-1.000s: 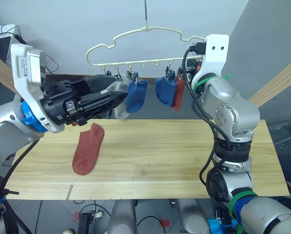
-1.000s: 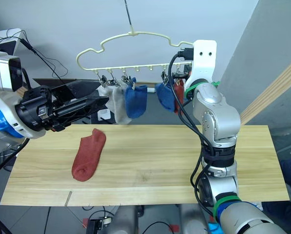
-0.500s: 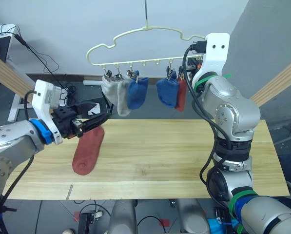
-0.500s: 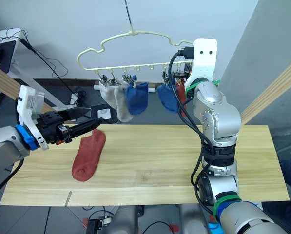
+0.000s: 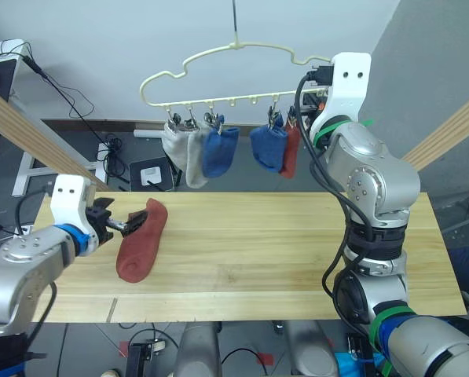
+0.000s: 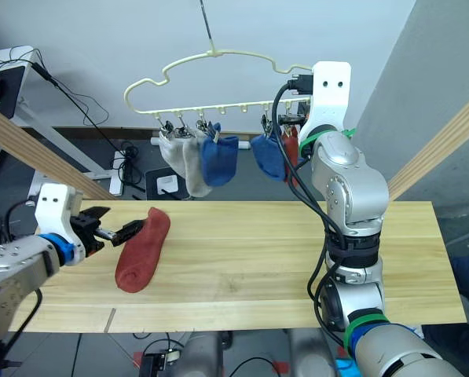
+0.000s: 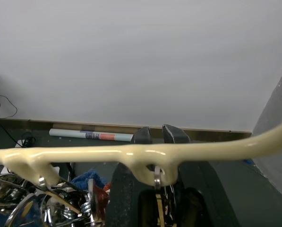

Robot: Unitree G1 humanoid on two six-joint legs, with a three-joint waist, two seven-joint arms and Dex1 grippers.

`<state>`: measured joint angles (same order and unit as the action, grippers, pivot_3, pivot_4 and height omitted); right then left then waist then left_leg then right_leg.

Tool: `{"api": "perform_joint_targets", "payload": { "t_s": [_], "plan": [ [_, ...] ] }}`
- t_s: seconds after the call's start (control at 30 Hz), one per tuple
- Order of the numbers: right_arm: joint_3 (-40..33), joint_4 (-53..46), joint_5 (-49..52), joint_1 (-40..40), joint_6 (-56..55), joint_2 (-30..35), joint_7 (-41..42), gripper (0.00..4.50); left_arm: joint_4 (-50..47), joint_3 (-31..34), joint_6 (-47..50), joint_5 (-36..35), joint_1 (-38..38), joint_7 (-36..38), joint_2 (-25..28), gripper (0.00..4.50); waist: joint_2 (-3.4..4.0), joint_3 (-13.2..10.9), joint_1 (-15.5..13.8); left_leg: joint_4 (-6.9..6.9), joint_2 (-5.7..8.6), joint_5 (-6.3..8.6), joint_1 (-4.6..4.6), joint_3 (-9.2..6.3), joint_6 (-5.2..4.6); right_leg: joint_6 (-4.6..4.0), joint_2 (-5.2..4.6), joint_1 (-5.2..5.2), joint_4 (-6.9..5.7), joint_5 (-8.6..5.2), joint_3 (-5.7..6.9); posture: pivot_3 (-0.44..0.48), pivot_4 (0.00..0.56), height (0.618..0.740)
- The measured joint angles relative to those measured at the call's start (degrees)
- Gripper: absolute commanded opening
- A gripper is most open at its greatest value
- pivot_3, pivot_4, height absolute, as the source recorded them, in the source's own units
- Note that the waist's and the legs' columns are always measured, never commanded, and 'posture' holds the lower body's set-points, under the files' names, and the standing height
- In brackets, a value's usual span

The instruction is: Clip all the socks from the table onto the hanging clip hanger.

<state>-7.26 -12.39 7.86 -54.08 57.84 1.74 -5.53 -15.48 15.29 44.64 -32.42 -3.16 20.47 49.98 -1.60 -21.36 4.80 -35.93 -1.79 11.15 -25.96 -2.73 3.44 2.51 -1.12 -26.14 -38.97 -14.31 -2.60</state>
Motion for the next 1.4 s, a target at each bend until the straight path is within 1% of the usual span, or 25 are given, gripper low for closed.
{"api": "perform_joint_targets", "payload": {
  "t_s": [0.2,0.23,0.33,0.47,0.67,0.8,1.13,1.2,1.27,1.4],
  "plan": [
    [0.0,-0.4,0.0,0.1,0.5,0.0,-0.1,0.00,5.5,-3.3,-5.4,7.6,-2.1,0.2,-3.5,4.48,0.00,0.0,0.0,0.00,0.03,0.00,0.00,0.03,0.00,0.00,-0.04,0.00,0.00,0.00,-0.03,-0.099,0.392,0.740],
    [0.0,-0.6,0.0,0.1,0.6,0.0,-0.1,0.00,6.7,-3.9,-6.0,8.4,-2.5,0.3,-4.2,4.48,0.00,0.0,0.0,0.00,0.03,0.00,0.00,0.02,0.00,0.00,-0.05,0.01,0.00,0.00,-0.02,-0.112,0.396,0.740],
    [-0.1,-1.3,0.0,0.1,1.3,0.0,-0.3,0.00,11.3,-5.1,-7.7,10.8,-3.6,0.4,-6.6,4.48,-0.01,0.0,0.1,0.00,0.01,0.00,0.00,0.03,0.00,0.00,-0.04,0.00,0.00,0.00,-0.01,-0.113,0.395,0.740],
    [-0.2,-1.8,0.0,0.2,1.7,0.1,-0.7,0.00,15.1,-5.5,-10.0,13.4,-4.7,1.3,-7.9,4.48,-0.01,0.0,0.1,0.00,0.01,0.00,0.00,0.01,0.00,0.00,-0.04,0.00,-0.02,0.00,0.00,-0.123,0.396,0.740],
    [-0.3,-2.4,0.0,0.3,2.5,0.1,-0.8,0.00,19.3,-6.1,-12.3,15.3,-6.6,2.6,-10.7,4.48,-0.01,0.0,0.1,-0.02,0.03,0.00,0.00,0.02,0.00,0.00,-0.07,0.02,-0.02,0.01,-0.01,-0.131,0.398,0.740],
    [-0.4,-2.9,0.0,0.4,2.9,0.1,-0.8,0.00,21.9,-5.9,-11.1,14.9,-8.1,2.9,-14.1,4.48,-0.01,0.0,0.2,-0.03,0.03,0.00,0.00,0.02,0.00,0.01,-0.07,0.02,-0.03,0.01,0.00,-0.142,0.399,0.740],
    [-0.4,-4.0,0.0,0.5,4.3,0.1,-1.0,0.00,23.1,-5.9,-11.8,16.2,-7.7,4.3,-14.5,4.48,0.00,0.0,0.3,-0.05,0.03,0.00,0.06,0.01,0.00,0.01,-0.07,0.07,-0.08,0.01,-0.02,-0.153,0.400,0.740],
    [-0.4,-4.3,0.0,0.6,4.4,0.1,-1.0,0.00,23.1,-5.9,-12.0,16.6,-7.6,4.8,-14.5,4.08,0.00,0.0,0.3,-0.05,0.03,0.00,0.06,0.01,0.00,0.01,-0.06,0.07,-0.08,0.01,-0.02,-0.153,0.400,0.740],
    [-0.4,-4.4,0.0,0.7,4.6,0.1,-1.0,0.00,23.1,-6.0,-12.4,16.9,-7.4,5.2,-14.5,3.58,0.00,0.0,0.3,-0.04,0.03,0.00,0.06,0.02,0.00,0.01,-0.07,0.07,-0.07,0.01,-0.02,-0.153,0.400,0.740],
    [-0.4,-4.4,0.0,0.7,4.6,0.0,-1.0,0.00,23.0,-6.0,-12.4,17.1,-7.1,5.6,-14.5,2.39,0.00,0.0,0.3,-0.04,0.02,0.00,0.08,0.01,0.00,0.01,-0.06,0.07,-0.08,0.01,-0.02,-0.145,0.400,0.740]
  ]
}}
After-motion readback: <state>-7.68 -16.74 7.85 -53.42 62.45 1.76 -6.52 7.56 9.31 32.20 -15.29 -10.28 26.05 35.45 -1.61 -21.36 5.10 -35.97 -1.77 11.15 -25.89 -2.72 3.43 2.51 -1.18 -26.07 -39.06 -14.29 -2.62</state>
